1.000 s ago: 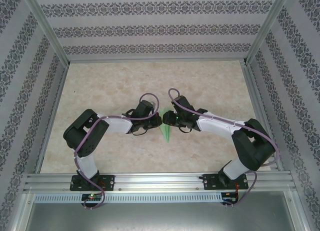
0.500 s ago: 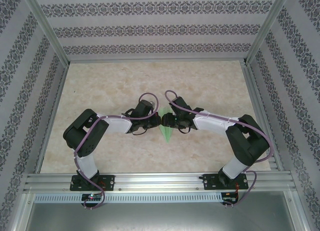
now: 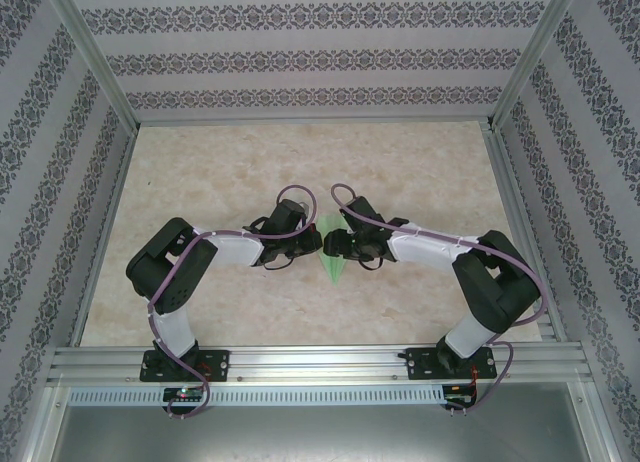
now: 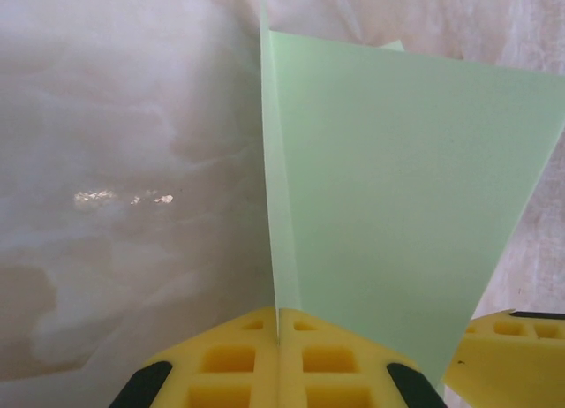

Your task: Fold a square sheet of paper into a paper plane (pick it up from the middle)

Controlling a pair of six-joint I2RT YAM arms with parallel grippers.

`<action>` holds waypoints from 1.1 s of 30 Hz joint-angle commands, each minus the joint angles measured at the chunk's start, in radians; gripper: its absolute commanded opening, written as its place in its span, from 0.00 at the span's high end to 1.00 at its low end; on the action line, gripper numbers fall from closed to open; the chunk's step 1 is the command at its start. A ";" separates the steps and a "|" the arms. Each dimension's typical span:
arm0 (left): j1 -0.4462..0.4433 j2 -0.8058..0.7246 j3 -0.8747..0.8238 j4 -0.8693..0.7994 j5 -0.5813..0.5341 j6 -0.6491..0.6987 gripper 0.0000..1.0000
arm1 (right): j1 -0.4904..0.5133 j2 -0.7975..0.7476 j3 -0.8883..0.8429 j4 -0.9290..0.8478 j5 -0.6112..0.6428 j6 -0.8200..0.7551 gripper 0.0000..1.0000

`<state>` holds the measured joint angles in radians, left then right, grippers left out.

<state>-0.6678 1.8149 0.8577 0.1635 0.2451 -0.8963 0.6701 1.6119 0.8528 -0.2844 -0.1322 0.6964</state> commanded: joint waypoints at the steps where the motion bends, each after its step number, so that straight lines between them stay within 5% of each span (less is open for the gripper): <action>1: 0.011 -0.014 -0.007 0.005 -0.014 -0.007 1.00 | 0.017 -0.036 -0.024 0.042 -0.034 0.035 0.42; 10: 0.011 -0.011 -0.004 0.003 -0.010 -0.007 1.00 | 0.026 -0.049 -0.081 0.139 -0.123 0.115 0.47; 20: 0.012 -0.003 0.000 0.006 0.007 -0.004 1.00 | 0.054 -0.035 -0.085 0.134 -0.087 0.079 0.41; 33: 0.013 -0.007 0.001 0.005 0.022 -0.003 1.00 | 0.058 0.019 -0.013 0.027 0.022 0.052 0.50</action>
<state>-0.6678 1.8149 0.8577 0.1638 0.2546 -0.8967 0.7139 1.6135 0.8055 -0.2317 -0.1558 0.7715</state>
